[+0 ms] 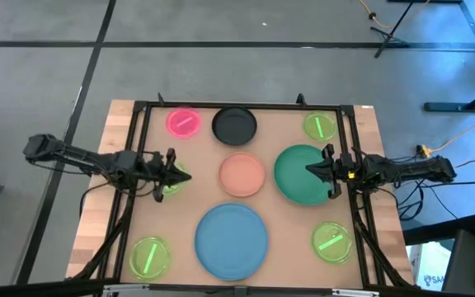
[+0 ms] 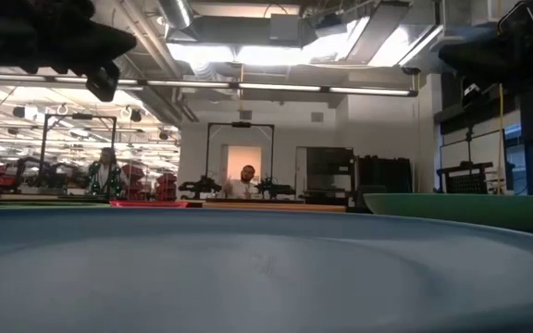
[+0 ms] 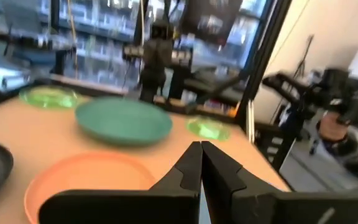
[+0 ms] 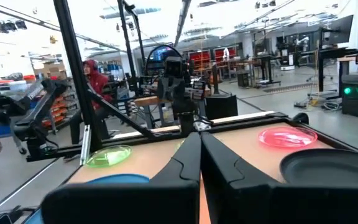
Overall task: Stack plastic plates
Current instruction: Stack the dark green plate on top of the blue plate
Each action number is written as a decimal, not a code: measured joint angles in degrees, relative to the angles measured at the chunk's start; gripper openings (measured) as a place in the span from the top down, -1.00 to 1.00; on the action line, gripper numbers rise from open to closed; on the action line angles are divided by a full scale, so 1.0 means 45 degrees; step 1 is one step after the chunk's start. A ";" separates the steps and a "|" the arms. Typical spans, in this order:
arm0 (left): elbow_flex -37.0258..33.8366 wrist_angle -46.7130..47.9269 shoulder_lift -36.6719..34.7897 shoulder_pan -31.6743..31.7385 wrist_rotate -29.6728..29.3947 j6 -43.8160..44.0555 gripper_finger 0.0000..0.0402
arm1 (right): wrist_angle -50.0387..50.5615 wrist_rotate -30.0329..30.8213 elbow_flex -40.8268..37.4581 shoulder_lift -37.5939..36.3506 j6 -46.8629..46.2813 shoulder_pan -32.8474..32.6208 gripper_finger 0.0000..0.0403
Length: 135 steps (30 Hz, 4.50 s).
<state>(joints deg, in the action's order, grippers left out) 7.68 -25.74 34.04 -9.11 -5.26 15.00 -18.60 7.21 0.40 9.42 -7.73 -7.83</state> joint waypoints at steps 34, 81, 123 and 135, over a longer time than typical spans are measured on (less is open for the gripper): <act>0.8035 0.0282 1.2530 -0.1473 -0.2044 -0.0208 0.64 | -0.1087 0.0614 0.1558 0.6424 0.0078 -0.0598 0.99; 1.8724 0.5611 2.1901 0.1418 0.0059 -0.9155 0.77 | -0.1173 0.2183 0.3138 0.8463 0.0359 -0.0594 0.99; 1.8471 1.1502 1.8244 -0.8291 -0.4882 0.5790 0.96 | -0.1179 0.6506 0.3954 0.7398 0.1449 -0.7685 0.99; 1.7587 1.1215 1.8249 -0.8100 -0.4990 0.7425 0.78 | -0.1198 0.6511 0.3954 0.7798 0.1428 -0.7675 0.99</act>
<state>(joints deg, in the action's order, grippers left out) 86.83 24.73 116.16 -45.56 -27.72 48.42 -23.99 36.51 18.20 44.51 -1.30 -42.37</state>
